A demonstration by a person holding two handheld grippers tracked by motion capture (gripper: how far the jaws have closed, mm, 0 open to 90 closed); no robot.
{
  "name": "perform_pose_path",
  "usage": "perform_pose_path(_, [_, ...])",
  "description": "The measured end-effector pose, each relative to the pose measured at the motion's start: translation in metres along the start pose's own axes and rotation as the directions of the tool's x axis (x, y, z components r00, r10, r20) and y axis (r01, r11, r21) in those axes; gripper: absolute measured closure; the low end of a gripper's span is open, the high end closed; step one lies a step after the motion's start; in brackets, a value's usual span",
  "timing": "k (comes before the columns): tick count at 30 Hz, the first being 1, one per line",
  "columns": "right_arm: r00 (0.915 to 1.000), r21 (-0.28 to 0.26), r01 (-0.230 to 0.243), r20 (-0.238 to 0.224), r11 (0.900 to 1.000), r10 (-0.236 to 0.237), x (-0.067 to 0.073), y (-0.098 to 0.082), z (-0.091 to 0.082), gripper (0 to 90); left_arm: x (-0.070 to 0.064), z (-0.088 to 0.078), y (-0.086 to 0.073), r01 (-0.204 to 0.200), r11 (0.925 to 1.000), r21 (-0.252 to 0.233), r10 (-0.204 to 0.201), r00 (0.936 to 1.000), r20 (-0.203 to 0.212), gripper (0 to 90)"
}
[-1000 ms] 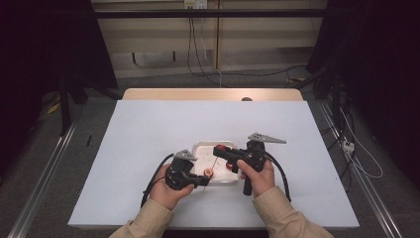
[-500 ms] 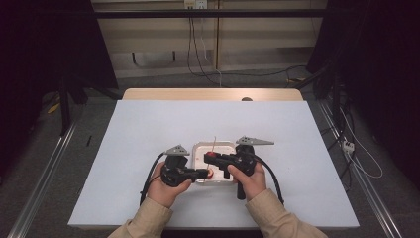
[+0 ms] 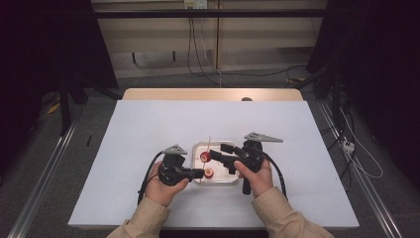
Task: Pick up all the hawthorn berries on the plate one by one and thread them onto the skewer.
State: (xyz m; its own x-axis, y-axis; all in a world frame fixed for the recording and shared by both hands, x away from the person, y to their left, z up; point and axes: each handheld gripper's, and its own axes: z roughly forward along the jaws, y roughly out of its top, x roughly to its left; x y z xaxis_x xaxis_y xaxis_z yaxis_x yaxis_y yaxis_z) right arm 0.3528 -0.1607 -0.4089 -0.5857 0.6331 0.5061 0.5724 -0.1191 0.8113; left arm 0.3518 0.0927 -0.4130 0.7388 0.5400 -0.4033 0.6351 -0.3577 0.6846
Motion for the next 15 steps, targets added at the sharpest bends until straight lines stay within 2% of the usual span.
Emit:
perform_pose_path(4, [0.9973, 0.004, 0.034, 0.065, 0.999, -0.035, -0.010, 0.003, -0.007, 30.4, 0.001, -0.002, 0.000, 0.008, 1.0000, -0.001, -0.008, 1.0000, -0.004, 89.9])
perform_pose_path(5, [0.9942, 0.016, 0.057, 0.091, 0.998, -0.058, -0.014, 0.004, -0.008, 29.0, 0.002, -0.002, 0.000, 0.007, 1.0000, -0.002, -0.007, 1.0000, 0.002, 89.9])
perform_pose_path(7, [0.9928, 0.033, 0.056, 0.104, 0.998, -0.059, -0.018, 0.003, -0.008, 27.0, 0.003, -0.003, 0.000, 0.005, 1.0000, 0.001, -0.005, 1.0000, 0.000, 89.9])
perform_pose_path(9, [0.9872, 0.063, 0.078, 0.135, 0.995, -0.086, -0.022, 0.001, -0.008, 27.2, 0.003, -0.003, 0.000, 0.004, 1.0000, 0.007, -0.004, 1.0000, 0.001, 90.0])
perform_pose_path(15, [0.9739, 0.140, 0.127, 0.170, 0.982, -0.150, -0.026, -0.009, -0.002, 27.4, 0.005, -0.004, -0.001, 0.007, 0.9999, 0.012, -0.007, 1.0000, -0.004, 89.9])
